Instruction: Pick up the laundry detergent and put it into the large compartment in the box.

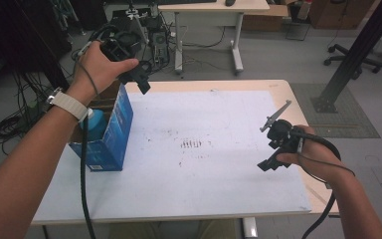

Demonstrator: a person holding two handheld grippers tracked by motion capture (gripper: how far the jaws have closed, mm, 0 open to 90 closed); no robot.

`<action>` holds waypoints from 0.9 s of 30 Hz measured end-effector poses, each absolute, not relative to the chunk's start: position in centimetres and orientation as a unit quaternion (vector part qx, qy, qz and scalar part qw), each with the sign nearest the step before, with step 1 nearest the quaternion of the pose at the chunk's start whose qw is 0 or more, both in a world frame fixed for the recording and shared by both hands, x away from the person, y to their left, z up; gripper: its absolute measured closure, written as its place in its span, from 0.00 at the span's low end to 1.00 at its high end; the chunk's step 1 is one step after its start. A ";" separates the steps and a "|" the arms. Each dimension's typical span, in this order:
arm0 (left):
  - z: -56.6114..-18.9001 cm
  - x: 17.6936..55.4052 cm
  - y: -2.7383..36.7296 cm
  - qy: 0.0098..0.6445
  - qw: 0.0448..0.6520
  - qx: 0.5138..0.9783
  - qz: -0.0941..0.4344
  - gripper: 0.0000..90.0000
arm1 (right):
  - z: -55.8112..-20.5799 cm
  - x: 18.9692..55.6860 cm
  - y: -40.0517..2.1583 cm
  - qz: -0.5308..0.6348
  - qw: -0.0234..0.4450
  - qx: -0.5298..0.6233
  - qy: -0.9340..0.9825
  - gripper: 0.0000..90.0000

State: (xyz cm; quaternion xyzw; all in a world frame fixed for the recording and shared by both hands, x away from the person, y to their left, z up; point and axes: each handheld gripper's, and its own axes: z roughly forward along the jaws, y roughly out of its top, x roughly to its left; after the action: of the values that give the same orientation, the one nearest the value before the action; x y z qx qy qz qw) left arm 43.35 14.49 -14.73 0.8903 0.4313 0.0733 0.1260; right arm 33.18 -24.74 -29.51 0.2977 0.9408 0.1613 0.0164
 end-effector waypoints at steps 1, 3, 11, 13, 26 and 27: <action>-14.8 43.3 14.3 0.428 0.125 0.892 0.073 0.10 | -29.5 33.2 -24.8 0.161 0.016 0.298 0.941 0.14; -14.9 43.4 14.0 0.425 0.124 0.894 0.072 0.10 | -29.6 33.2 -24.8 0.161 0.016 0.298 0.941 0.14; -15.3 43.4 12.9 0.412 0.118 0.901 0.071 0.10 | -29.8 33.1 -24.9 0.162 0.015 0.300 0.940 0.14; -15.4 43.4 12.6 0.409 0.117 0.902 0.070 0.10 | -29.8 33.0 -25.0 0.162 0.016 0.301 0.940 0.14; -17.0 43.2 10.8 0.399 0.118 0.908 0.057 0.10 | -29.8 33.0 -25.4 0.164 0.017 0.302 0.939 0.14; -17.1 43.2 10.7 0.399 0.118 0.908 0.057 0.10 | -29.8 33.0 -25.4 0.166 0.016 0.303 0.938 0.14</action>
State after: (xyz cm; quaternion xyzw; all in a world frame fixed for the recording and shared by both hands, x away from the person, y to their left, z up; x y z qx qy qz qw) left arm 43.17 10.71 -17.12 0.9076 0.3989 0.0570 0.1179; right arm 32.95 -25.37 -29.78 0.3032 0.9383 0.1658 0.0162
